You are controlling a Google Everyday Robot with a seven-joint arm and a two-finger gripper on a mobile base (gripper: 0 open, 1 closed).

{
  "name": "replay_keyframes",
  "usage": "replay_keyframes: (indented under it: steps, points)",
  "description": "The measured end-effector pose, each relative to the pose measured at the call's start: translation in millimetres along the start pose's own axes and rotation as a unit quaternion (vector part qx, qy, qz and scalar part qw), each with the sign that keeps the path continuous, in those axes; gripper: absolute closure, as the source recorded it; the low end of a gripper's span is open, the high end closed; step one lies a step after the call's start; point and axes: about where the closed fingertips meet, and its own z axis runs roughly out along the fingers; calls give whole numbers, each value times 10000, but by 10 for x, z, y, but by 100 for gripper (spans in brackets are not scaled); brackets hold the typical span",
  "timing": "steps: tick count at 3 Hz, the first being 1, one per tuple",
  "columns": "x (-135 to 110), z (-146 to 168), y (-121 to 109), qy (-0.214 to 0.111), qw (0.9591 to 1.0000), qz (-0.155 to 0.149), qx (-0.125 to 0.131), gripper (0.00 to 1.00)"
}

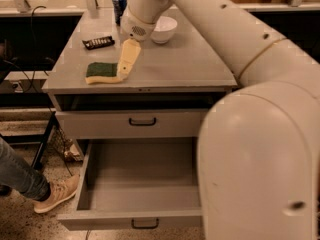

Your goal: Place sponge into middle drawer

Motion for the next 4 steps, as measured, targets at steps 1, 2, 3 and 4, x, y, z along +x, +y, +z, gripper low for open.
replay_keyframes:
  steps: [1,2,3,4]
  points:
    - [-272,438,-16,567,9981,-166,-195,0]
    - [-377,644,10,843,9957,-237,-298,0]
    - [-429,814,43,992,9934,-318,-481,0]
    - [-441,947,82,1057,9913,-373,-691,19]
